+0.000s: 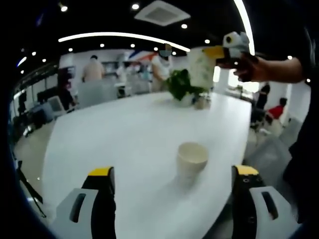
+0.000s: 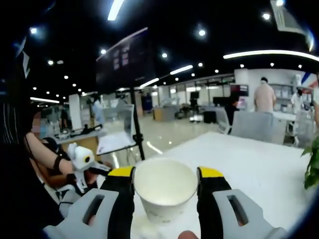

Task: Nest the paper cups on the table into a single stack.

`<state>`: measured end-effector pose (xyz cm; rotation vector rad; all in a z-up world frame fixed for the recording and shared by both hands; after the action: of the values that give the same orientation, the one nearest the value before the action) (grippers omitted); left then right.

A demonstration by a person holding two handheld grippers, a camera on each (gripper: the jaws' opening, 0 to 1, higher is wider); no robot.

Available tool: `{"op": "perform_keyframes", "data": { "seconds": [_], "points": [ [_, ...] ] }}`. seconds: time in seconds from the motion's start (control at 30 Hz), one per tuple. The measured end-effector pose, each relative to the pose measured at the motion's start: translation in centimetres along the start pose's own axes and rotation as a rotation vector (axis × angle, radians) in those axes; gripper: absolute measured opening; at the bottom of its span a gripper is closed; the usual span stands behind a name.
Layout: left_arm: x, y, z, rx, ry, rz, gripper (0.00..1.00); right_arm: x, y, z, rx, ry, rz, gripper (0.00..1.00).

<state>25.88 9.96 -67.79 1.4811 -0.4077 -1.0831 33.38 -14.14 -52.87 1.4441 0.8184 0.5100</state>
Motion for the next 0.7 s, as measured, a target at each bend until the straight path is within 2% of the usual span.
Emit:
{"op": "perform_keyframes", "data": {
  "seconds": [0.27,0.5,0.7],
  "points": [
    [-0.3,-0.9,0.0,-0.013,-0.001,-0.008,0.98,0.7,0.5,-1.4,0.038,0.037,0.035,0.46],
    [-0.4,-1.3,-0.2,-0.020,-0.003,-0.007,0.98,1.5,0.6,-3.0,0.028,0.073,0.049,0.46],
    [-0.3,-1.6,-0.1,-0.024,-0.008,-0.013,0.98,2.4,-1.2,-3.6,0.036,0.090,0.044,0.46]
  ]
}}
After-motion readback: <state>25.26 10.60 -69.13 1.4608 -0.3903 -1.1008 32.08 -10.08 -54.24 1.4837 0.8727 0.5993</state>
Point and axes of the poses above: the point that each gripper's makers call its tool centre point, and the gripper's own axes: x roughly forward along the fingers, z roughly to its right, y roughly out of its top, the point moved 6 cm from there along -x, roughly backward along the fingers, and after that the axes turned 6 degrees about -y, right-handed, at the moved point
